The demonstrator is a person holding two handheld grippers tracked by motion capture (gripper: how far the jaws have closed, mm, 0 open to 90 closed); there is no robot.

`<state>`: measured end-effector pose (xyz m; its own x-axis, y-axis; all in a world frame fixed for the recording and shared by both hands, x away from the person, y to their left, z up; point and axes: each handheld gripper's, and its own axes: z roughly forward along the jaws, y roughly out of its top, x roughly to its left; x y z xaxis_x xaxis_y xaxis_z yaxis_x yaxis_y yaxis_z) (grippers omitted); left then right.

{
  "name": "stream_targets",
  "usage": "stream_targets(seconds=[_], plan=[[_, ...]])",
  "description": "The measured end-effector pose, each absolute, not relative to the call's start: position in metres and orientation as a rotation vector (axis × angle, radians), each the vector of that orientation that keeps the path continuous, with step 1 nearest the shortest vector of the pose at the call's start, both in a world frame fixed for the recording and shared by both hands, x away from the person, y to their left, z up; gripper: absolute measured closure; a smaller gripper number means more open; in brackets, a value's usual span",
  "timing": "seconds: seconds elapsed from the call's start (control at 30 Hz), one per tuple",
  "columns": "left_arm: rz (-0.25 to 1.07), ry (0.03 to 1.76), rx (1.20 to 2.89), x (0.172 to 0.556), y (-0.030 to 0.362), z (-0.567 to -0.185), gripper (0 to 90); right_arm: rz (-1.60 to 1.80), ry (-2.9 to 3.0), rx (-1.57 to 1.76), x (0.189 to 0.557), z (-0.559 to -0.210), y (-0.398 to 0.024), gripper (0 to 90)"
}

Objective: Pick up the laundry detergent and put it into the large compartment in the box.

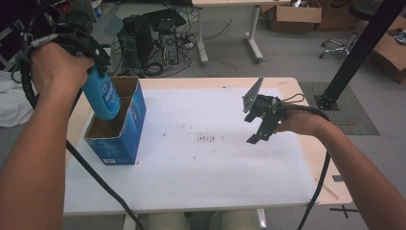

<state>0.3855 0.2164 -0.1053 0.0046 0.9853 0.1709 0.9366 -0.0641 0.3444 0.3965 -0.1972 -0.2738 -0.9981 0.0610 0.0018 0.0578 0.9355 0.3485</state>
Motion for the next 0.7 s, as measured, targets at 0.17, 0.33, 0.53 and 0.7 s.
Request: stream_targets(seconds=[0.17,0.33,0.53,0.7], plan=[[0.549,2.062,2.107,0.385,0.222,-0.125,38.6,0.550,3.081,0.086,0.395,-0.274,-0.197,19.5],[0.568,2.050,2.106,0.386,0.228,-0.145,38.6,0.555,3.082,0.095,0.396,-0.275,-0.198,19.5],[0.555,2.056,2.121,0.391,0.233,-0.178,38.6,0.549,3.092,0.104,0.398,-0.280,-0.198,19.6],[0.547,2.077,2.145,0.397,0.235,-0.213,38.6,0.543,3.101,0.110,0.400,-0.285,-0.197,19.6]])
